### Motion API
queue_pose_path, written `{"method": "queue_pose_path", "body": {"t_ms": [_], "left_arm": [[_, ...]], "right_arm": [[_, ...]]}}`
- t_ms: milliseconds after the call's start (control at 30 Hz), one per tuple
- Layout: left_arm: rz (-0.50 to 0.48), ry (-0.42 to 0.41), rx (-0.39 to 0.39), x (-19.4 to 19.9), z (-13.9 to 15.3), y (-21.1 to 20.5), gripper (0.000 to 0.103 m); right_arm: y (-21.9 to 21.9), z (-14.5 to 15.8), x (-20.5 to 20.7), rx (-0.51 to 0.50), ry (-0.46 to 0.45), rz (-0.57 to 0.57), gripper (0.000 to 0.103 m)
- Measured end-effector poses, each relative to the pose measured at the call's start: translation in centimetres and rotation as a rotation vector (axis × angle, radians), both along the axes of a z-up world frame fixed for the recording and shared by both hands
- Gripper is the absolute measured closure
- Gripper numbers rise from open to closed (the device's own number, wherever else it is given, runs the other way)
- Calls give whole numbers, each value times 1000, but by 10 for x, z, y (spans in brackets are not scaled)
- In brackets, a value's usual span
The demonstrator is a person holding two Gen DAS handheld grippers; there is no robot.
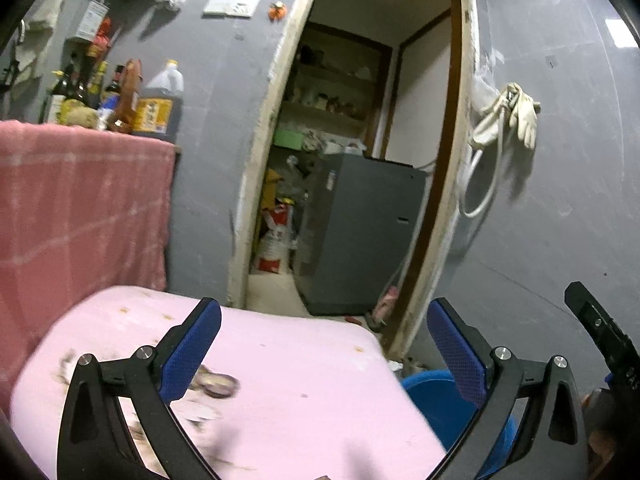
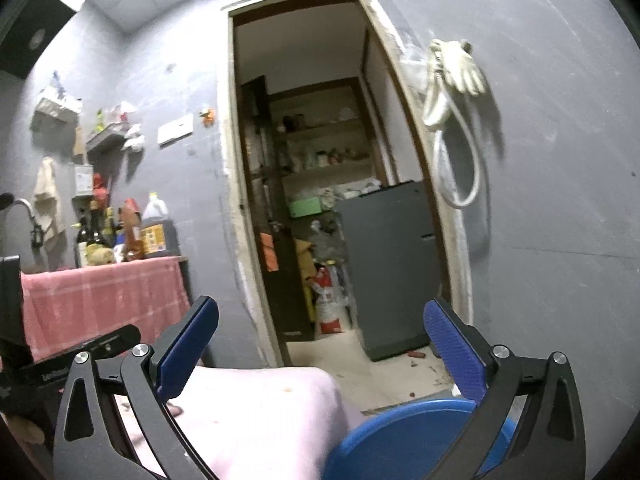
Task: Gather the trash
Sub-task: 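Move both open tools back over the silver foil and shells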
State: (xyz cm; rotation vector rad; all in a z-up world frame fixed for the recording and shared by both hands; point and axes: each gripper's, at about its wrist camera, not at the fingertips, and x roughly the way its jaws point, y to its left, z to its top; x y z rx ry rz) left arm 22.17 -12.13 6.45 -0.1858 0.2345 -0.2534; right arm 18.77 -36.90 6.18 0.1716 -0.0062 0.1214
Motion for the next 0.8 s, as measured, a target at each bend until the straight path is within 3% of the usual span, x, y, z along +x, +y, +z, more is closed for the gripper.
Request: {"method": "queue_pose_path", "body": {"t_ms": [533,800], "left_arm": [[152,-80,42,-41,15,108,2],[180,-26,75,-33,-5,141,2]], "right_arm": [[102,18,-7,-53,-86,179,0],[143,7,12,-93,-21,253,0]]}}
